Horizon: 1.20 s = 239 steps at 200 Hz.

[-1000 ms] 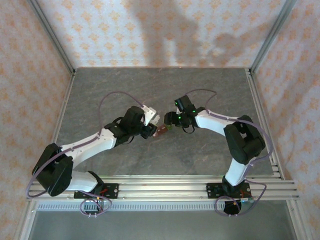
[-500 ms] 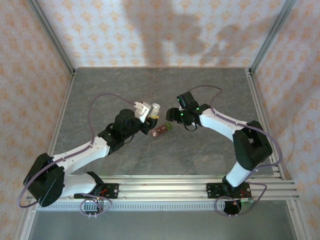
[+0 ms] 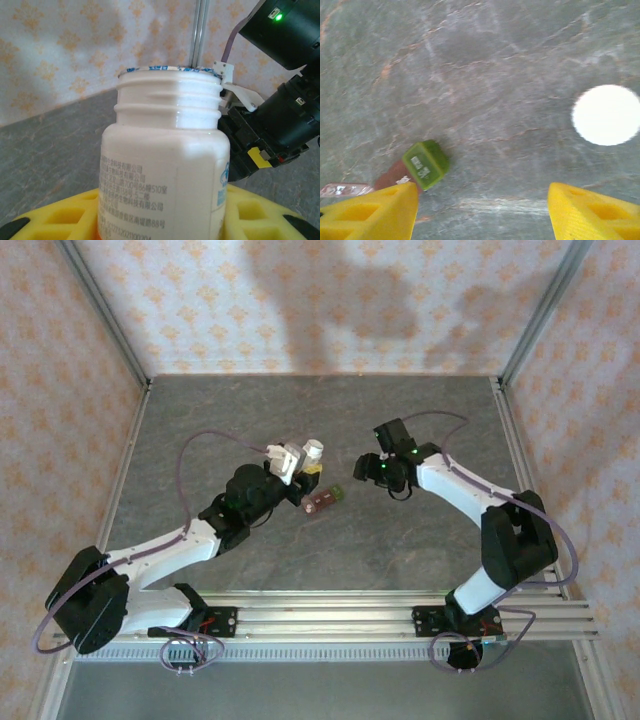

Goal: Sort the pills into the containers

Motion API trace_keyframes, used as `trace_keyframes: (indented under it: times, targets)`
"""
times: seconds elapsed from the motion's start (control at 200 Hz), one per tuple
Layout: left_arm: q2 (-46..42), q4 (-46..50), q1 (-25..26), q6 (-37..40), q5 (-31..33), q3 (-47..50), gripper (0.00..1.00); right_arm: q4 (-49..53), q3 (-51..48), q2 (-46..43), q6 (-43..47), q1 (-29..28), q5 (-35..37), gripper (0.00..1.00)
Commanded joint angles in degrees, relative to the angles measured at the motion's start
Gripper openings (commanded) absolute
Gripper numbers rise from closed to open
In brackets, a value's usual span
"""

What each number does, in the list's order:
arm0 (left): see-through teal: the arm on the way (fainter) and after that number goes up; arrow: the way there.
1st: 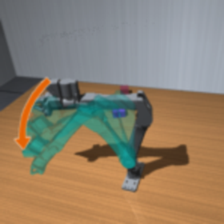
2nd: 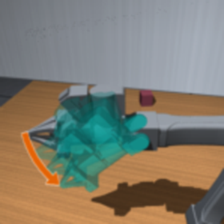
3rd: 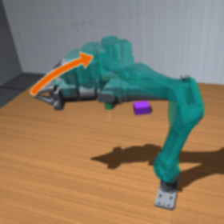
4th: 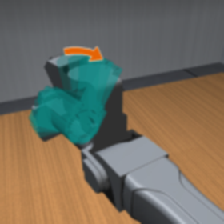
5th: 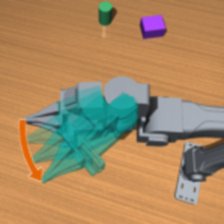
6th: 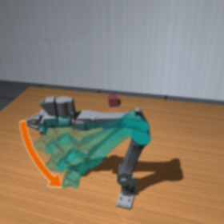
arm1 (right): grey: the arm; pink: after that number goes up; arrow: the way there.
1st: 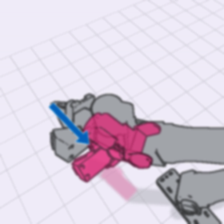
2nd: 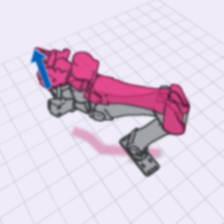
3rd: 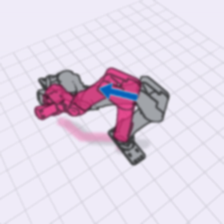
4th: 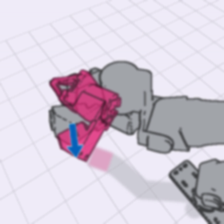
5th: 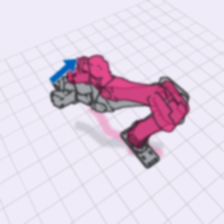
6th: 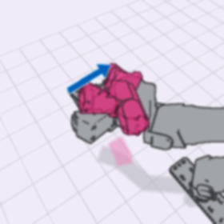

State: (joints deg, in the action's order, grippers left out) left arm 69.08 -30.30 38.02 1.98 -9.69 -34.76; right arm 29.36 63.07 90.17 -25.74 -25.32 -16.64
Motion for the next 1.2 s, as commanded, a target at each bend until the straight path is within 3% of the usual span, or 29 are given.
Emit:
trace_keyframes:
  times: [0.0, 0.43, 0.846, 1.191]
  targets:
    - [1.54, -6.83, 0.81, 2.34, 1.10, -0.03, 0.00, 4.82, 4.52, 0.52, 1.98, 2.11, 2.59, 0.69]
    - [4.61, -12.63, 1.00, 6.37, 1.04, -2.15, 0.00, 12.34, 12.22, 4.55, 3.30, 7.25, 11.65, 0.72]
    - [2.02, -13.70, 1.00, 9.16, 2.37, -0.23, 0.00, 10.19, 11.77, 14.51, 5.10, 8.36, 9.80, 0.73]
    - [5.54, -19.26, 0.99, 7.82, 2.74, 1.97, 0.00, 9.46, 11.93, 17.71, 5.81, 7.74, 8.78, 0.73]
